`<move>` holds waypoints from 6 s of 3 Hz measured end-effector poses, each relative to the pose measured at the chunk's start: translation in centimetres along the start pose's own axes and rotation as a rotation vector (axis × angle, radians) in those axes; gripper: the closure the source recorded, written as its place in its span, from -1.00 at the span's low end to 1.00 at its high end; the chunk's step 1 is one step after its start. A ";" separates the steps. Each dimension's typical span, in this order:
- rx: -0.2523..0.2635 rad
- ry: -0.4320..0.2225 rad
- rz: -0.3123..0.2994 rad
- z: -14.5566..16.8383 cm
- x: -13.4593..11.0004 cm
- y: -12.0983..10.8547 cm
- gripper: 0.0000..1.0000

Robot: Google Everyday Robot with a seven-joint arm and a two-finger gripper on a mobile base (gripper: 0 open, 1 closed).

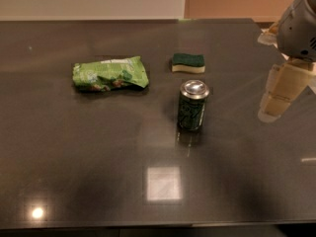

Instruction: Move green rice chip bag near green can

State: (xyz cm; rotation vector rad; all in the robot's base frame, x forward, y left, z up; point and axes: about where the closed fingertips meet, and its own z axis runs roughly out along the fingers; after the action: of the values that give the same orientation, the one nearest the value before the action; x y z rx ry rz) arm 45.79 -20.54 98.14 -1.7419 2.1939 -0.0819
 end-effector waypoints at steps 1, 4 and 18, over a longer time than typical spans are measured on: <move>-0.015 -0.031 -0.029 0.9 -2.4 -2.0 -1.00; -0.060 -0.087 -0.125 4.4 -11.8 -6.6 -1.00; -0.175 -0.027 -0.214 19.2 -27.4 -6.2 1.00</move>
Offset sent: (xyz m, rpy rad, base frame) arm 0.0866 0.0700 0.0050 0.0652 0.0282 0.1182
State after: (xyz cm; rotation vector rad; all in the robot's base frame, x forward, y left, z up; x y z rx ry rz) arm 62.58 7.22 87.76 -2.0567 2.0412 0.0842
